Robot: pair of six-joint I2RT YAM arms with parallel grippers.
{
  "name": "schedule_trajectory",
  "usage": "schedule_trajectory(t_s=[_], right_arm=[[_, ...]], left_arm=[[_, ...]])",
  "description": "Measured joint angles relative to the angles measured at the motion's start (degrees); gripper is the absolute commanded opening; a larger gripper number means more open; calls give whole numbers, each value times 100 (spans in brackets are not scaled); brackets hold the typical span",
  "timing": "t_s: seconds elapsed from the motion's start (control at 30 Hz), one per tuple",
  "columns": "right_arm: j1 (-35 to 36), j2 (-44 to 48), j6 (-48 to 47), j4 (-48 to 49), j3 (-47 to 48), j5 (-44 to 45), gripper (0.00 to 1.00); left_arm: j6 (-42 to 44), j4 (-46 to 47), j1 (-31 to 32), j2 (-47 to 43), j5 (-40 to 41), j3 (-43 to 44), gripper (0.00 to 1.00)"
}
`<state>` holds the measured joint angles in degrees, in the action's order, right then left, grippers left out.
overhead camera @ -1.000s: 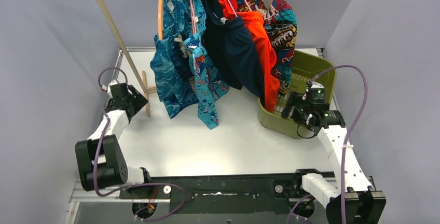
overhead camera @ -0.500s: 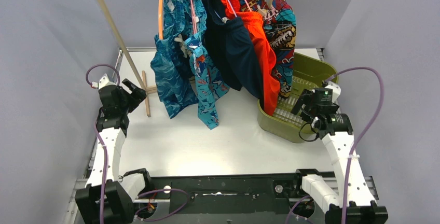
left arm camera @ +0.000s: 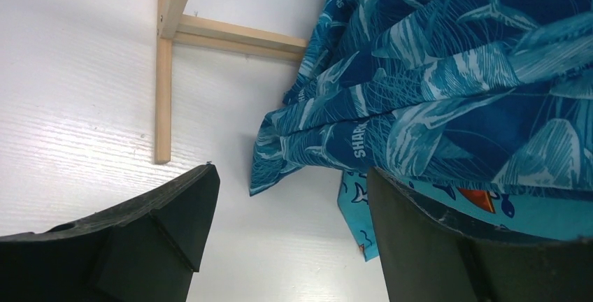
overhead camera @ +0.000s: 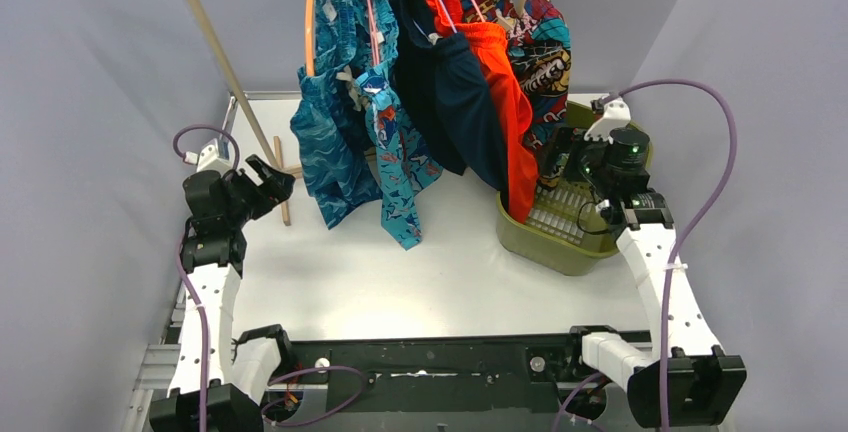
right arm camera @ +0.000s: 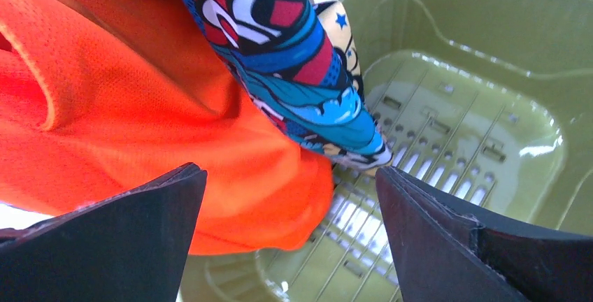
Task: Remove the shorts from the hanger
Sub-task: Adjust the shorts on the hanger.
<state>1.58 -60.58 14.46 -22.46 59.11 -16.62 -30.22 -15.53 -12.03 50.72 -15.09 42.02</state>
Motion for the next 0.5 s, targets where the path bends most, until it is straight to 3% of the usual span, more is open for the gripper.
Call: schedule_trajectory(t_s=[0.2,0.23,0.4,0.5], right_arm=[[0,-761,-861,1049,-81,-599,99],[0,-1005,-953,1130,-2,-807,96],[149,-1753,-1185,1587,155,-1639,60],[396,-1814,-1211,1757,234,-1888,45]], left_arm=[[151,-61,11,-129,-234,2,77],[181,-63,20,-133,-260,2,77],[256,-74,33,-138,-321,0,77],[269,-59,33,-142,-341,-24,77]])
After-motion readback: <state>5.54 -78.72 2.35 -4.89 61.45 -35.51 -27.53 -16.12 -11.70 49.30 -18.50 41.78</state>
